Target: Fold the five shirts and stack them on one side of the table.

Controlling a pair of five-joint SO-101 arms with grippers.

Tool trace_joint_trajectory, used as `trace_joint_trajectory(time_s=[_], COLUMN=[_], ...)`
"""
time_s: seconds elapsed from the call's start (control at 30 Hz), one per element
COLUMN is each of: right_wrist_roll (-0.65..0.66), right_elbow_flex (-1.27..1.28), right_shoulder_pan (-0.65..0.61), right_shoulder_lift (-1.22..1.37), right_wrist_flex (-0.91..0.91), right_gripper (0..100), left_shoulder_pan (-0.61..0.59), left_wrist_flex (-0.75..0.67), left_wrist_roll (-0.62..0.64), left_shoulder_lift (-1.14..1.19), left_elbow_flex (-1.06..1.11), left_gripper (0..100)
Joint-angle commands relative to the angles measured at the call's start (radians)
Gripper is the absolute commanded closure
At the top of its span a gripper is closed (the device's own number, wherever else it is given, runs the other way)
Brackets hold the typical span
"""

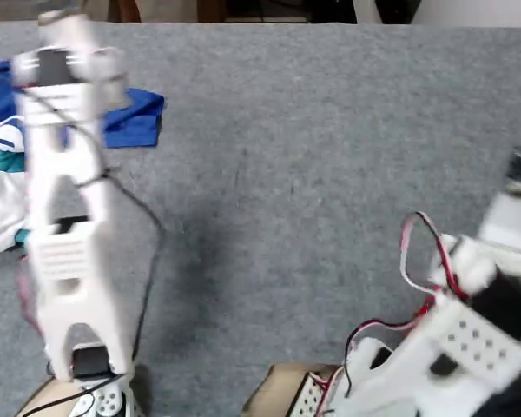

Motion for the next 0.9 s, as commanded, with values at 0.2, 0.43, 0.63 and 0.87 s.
trace_joint_trajectory(time_s=[0.2, 0.43, 0.63, 0.87], right_wrist_roll=[-0.078, -0.075, -0.078, -0.109], right_elbow_flex=[0.015, 0.015, 0.012, 0.015], right_shoulder_pan=[-0.317, -0.389, -0.441, -0.435], right_shoulder_lift=[0.275, 0.311, 0.311, 0.311], right_wrist_flex=[-0.098, -0.153, -0.144, -0.143], right_gripper=[89.6, 89.6, 89.6, 89.7], left_shoulder_pan=[-0.546, -0.614, -0.647, -0.717], left_wrist_flex=[0.011, -0.04, -0.163, -0.25], left_wrist_roll=[-0.052, -0.046, -0.026, 0.025], left_shoulder_lift=[-0.318, -0.295, -0.143, -0.111], left_elbow_flex=[0.299, 0.531, 0.617, 0.362], left_gripper=[84, 81, 89, 98])
